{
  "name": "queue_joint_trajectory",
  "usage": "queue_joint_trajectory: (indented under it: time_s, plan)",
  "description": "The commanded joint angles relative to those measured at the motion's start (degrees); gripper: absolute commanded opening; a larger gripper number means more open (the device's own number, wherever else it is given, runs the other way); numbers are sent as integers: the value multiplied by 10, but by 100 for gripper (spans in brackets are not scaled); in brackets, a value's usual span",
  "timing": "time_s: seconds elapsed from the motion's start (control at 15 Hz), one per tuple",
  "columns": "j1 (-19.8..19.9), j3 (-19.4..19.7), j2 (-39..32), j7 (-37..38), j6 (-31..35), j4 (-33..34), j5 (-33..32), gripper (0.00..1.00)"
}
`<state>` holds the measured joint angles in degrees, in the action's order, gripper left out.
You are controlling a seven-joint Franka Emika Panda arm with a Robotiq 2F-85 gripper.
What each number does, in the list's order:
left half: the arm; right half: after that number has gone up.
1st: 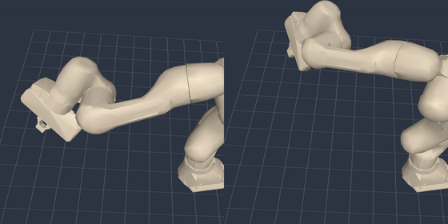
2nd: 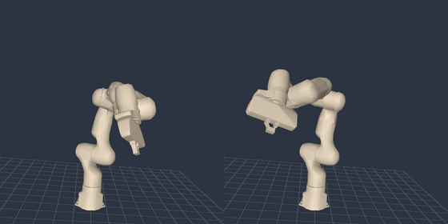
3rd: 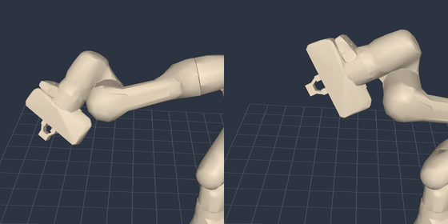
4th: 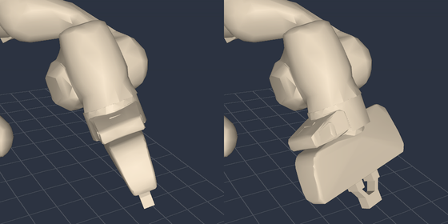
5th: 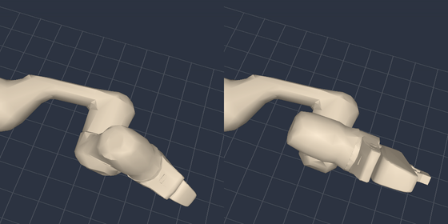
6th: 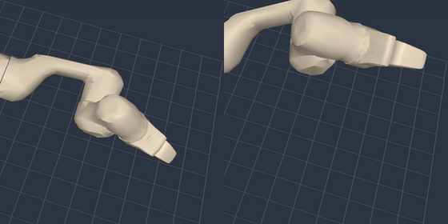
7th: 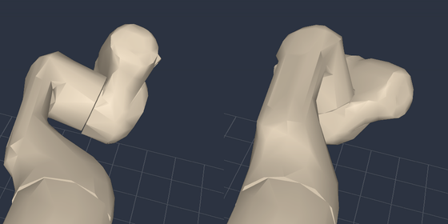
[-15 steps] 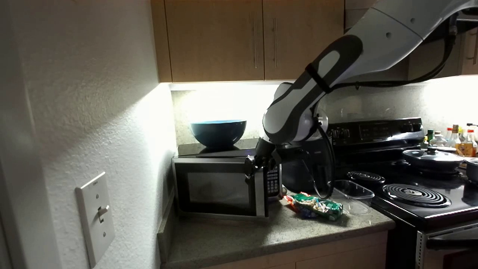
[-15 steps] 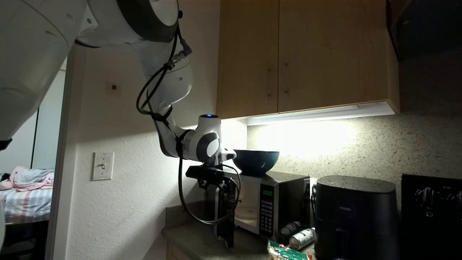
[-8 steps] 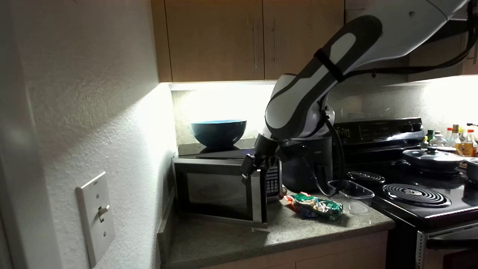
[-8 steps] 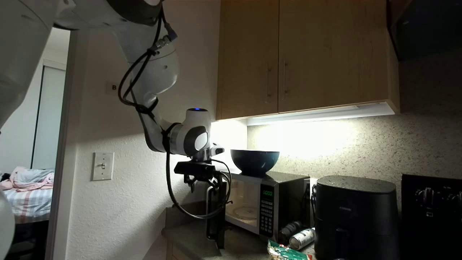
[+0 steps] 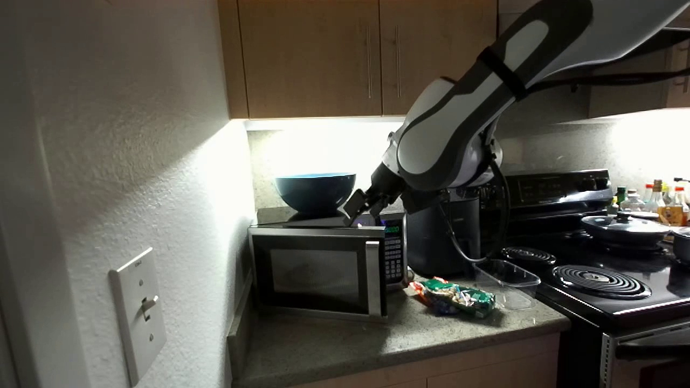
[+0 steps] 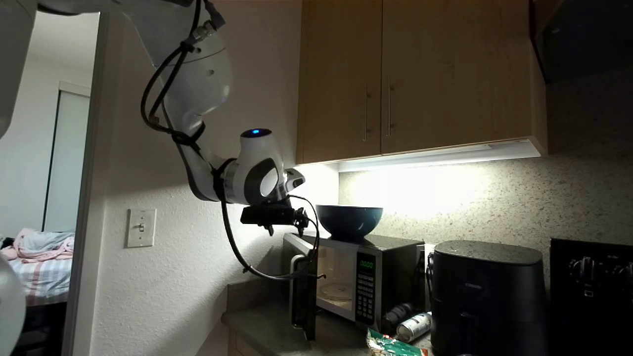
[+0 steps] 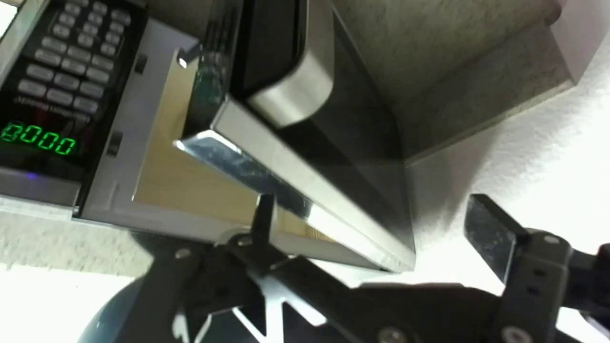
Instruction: Open the microwave door
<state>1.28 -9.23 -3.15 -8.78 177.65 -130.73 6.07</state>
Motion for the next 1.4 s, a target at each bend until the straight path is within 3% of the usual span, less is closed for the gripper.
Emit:
queue_joint_trajectory:
  time_s: [0.0,0.07,0.2,0.27,0.33,0.6,0.73,0.93,1.0,1.2,1.27,1.33]
  plan:
    - [6,0,20,-13,118,-18,9,100]
    - [7,2,14,-9,157,-13,3,100]
    - [-5,42,-6,22,229,3,-32,100]
    - [6,36,-18,-8,264,12,1,100]
    - [5,52,-5,-21,211,67,21,100]
    - [-1,87,-52,-17,221,94,48,100]
    - [-7,93,-61,-5,147,100,53,100]
    - [-8,87,-79,48,40,104,7,100]
    - [-4,86,-72,25,88,94,23,100]
    - [-7,87,-79,27,83,96,23,100]
    - [-4,98,-78,50,79,98,-4,100]
    - [-20,121,-80,35,76,98,16,100]
